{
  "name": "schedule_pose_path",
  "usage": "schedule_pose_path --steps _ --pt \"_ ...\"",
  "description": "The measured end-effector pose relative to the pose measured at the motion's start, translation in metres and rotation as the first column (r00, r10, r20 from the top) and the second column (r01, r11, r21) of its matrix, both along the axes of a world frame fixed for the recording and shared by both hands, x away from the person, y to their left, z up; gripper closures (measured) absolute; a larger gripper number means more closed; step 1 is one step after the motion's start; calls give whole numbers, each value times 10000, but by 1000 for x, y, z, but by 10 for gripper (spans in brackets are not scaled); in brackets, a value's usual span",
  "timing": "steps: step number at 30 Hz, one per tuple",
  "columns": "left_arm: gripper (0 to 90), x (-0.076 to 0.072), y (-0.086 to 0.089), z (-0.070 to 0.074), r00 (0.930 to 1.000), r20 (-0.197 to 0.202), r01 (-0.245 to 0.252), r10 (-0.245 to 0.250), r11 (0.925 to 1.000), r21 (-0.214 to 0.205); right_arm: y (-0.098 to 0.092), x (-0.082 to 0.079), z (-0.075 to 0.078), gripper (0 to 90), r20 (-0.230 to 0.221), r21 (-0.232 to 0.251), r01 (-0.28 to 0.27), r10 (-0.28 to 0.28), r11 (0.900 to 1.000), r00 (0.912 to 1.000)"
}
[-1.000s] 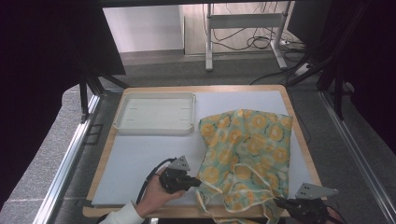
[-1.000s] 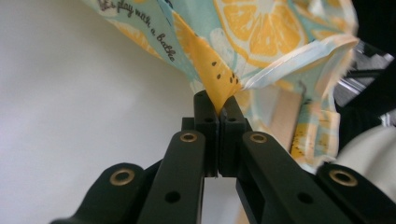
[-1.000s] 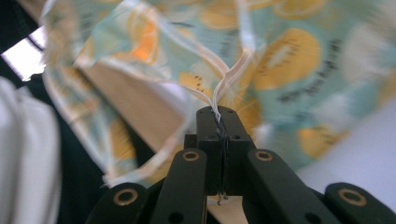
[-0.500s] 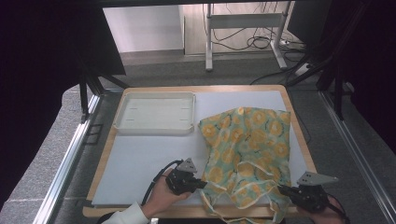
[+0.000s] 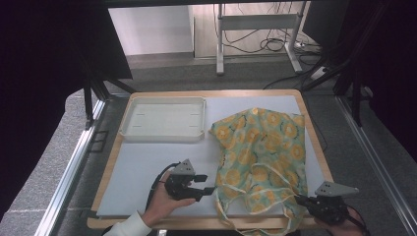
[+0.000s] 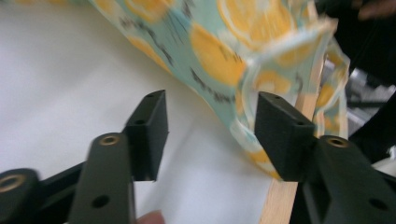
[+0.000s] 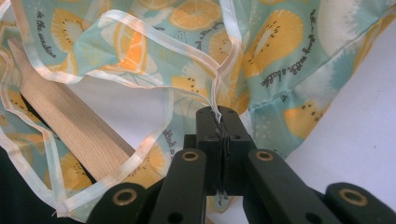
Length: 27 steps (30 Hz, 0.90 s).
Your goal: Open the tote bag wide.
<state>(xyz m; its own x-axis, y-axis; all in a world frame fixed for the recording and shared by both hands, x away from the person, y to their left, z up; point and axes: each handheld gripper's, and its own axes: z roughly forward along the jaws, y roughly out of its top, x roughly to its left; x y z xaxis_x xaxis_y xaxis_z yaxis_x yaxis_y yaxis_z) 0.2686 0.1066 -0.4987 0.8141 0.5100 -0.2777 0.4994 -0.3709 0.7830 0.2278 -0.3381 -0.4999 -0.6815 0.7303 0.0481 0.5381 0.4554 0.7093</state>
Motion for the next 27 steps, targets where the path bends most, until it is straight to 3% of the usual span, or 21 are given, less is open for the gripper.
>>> schedule_pose_path --steps 2,5,10,16,20,27 --pt "420 7 3 3 9996 11 -293 293 9994 -194 0 0 0 877 25 -10 13 -13 10000 10000" --pt "417 20 0 3 9983 -38 -586 585 9982 -131 0 0 1 875 63 -30 10 -10 10000 10000" --pt "400 28 -10 0 9985 69 -553 552 9984 156 2 -2 3 873 264 -69 -20 22 10000 9996" --pt "394 15 -12 13 9978 632 -214 202 9996 177 -1 -3 7 873 462 80 57 -60 10000 9989" --pt "339 6 -19 21 9961 873 118 -155 9990 425 1 -2 8 873 401 106 51 -55 9999 9992" --pt "219 -13 -50 32 9818 1790 405 -637 9906 1303 1 -1 8 873 394 116 9 -13 9999 9992"
